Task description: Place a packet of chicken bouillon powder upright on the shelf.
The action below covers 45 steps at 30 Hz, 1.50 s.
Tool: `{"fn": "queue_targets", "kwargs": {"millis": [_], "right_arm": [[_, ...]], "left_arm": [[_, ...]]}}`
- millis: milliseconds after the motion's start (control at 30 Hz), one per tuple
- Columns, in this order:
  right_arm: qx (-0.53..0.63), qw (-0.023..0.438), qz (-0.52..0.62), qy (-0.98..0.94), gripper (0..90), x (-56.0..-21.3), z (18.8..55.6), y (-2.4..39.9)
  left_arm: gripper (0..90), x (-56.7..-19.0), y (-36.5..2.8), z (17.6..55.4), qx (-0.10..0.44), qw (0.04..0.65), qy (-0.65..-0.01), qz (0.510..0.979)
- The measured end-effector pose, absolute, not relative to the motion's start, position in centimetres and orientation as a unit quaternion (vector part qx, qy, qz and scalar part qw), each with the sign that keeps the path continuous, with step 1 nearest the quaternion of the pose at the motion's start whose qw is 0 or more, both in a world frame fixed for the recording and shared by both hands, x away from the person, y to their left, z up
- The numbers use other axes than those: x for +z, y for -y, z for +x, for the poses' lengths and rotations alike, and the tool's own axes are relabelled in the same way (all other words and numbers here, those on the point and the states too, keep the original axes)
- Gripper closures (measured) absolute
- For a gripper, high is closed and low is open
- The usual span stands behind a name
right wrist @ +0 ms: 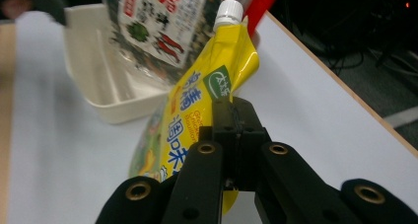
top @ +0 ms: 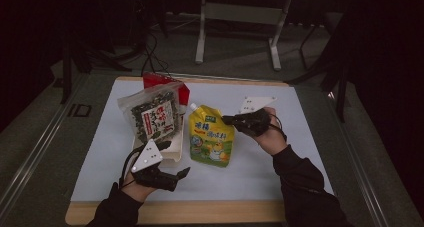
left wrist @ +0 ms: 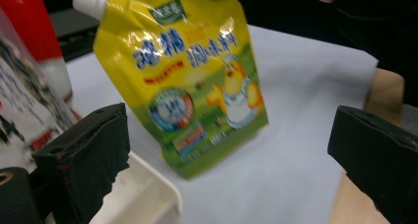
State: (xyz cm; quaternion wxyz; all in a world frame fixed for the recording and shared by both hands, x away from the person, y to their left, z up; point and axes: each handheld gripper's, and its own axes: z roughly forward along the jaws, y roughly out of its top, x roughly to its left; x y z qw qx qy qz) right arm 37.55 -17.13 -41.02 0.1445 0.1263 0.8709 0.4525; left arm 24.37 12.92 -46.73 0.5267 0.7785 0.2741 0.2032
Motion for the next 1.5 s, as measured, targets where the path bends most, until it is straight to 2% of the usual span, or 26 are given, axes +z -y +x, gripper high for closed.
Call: {"fn": "queue_targets", "kwargs": {"millis": [267,367,500,567,633,667,733,967,1033,1133,1167,1233,1333,1500], "right_arm": [[0.453,0.14,0.106,-0.874,90.0,-40.6,35.8,17.2],[0.452,0.139,0.098,-0.876,90.0,-40.6,35.2,17.3],[0.452,0.135,0.094,-0.877,90.0,-40.6,34.7,17.4],[0.451,0.137,0.089,-0.878,90.0,-40.5,34.4,17.4],[0.452,0.137,0.087,-0.877,90.0,-40.5,34.3,17.4],[0.451,0.138,0.084,-0.878,90.0,-40.5,34.1,17.4],[0.45,0.138,0.081,-0.878,90.0,-40.5,33.9,17.4],[0.448,0.135,0.078,-0.88,90.0,-40.5,33.8,17.6],[0.446,0.138,0.078,-0.881,90.0,-40.5,33.8,17.6],[0.447,0.137,0.079,-0.881,90.0,-40.6,33.9,17.7],[0.447,0.137,0.079,-0.881,90.0,-40.6,33.9,17.7],[0.449,0.134,0.085,-0.879,90.0,-40.7,34.0,18.0],[0.451,0.135,0.086,-0.878,90.0,-40.8,34.0,18.1],[0.452,0.139,0.09,-0.877,90.0,-40.8,34.0,18.1]], "left_arm": [[7.9,-45.5,-11.9,26.0,0.215,0.525,-0.256,0.783],[14.2,-45.3,-11.8,26.9,0.223,0.52,-0.26,0.783],[17.3,-44.9,-12.1,28.8,0.213,0.51,-0.283,0.784],[24.5,-45.0,-12.1,30.2,0.214,0.493,-0.287,0.793],[25.9,-45.1,-12.1,30.7,0.212,0.489,-0.289,0.795],[30.1,-45.2,-12.2,31.4,0.212,0.483,-0.295,0.797],[32.7,-45.3,-12.2,31.8,0.209,0.483,-0.296,0.797],[44.7,-45.5,-11.8,33.6,0.195,0.474,-0.272,0.815],[55.2,-45.5,-11.7,34.2,0.166,0.476,-0.258,0.824],[65.9,-45.6,-11.5,34.0,0.177,0.466,-0.248,0.831],[65.9,-45.6,-11.6,33.9,0.18,0.465,-0.248,0.831],[77.5,-45.4,-12.0,33.8,0.182,0.466,-0.245,0.83],[87.8,-45.4,-12.0,33.6,0.189,0.463,-0.243,0.831],[90.0,-45.3,-11.8,33.4,0.201,0.457,-0.242,0.832]]}}
